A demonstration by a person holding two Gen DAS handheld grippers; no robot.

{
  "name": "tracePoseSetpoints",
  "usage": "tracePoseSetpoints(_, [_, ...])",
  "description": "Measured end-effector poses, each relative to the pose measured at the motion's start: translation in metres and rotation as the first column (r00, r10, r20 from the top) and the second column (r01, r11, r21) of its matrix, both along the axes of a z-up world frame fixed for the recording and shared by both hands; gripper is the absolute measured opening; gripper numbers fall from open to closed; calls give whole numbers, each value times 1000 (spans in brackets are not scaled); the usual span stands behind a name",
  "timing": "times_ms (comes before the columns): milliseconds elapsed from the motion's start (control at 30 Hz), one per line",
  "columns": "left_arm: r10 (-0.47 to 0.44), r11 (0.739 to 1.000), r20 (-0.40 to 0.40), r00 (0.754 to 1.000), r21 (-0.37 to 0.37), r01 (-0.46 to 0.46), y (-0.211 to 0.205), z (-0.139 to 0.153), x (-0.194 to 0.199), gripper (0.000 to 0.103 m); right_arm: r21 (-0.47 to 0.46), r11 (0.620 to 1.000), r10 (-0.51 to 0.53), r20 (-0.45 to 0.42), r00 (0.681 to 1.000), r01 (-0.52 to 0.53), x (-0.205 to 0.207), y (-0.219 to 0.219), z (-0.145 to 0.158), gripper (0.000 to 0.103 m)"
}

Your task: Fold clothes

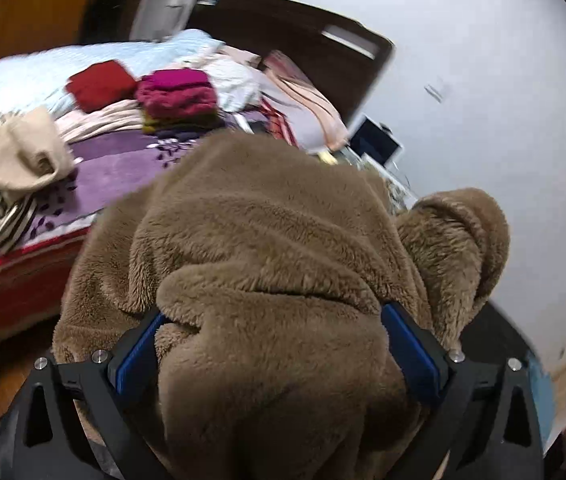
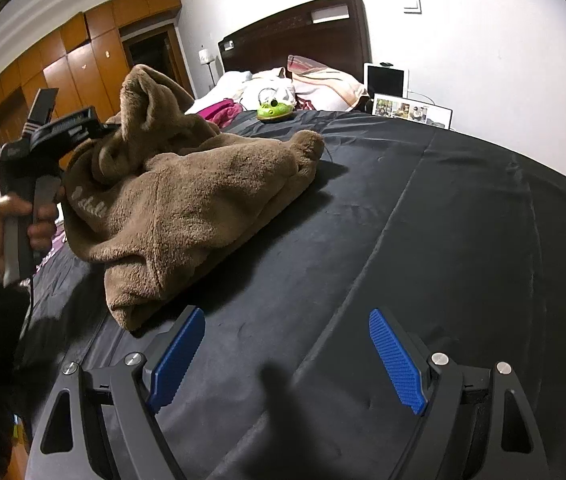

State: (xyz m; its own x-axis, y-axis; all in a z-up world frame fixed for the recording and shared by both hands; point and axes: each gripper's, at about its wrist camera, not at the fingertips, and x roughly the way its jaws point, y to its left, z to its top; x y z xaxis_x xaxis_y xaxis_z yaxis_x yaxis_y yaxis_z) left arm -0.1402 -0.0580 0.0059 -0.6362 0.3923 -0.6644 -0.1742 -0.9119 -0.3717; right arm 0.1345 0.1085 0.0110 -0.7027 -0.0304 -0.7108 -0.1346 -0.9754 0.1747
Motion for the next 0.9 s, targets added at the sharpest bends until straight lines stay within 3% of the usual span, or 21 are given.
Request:
tracePoseSetpoints(200, [-132,986,-21,991,-109,129,43,-2,18,101,-10,1000,-10,-7,1000,10,13,34,8,86])
tracePoseSetpoints(500, [-222,965,-36,974,-153,214,85,-11,45,101,-19,1000,-13,-65,998,12,9,54,3,86])
tracePoseSetpoints(700, [-225,968,-44,973,-122,218,81,-15,47,101,-174,985,-34,-174,984,3,-12,82,24,86])
tracePoseSetpoints(900, [-219,972,-62,974,-107,211,76,-17,50,101,-343,937,-20,-244,970,-67,-63,109,38,86])
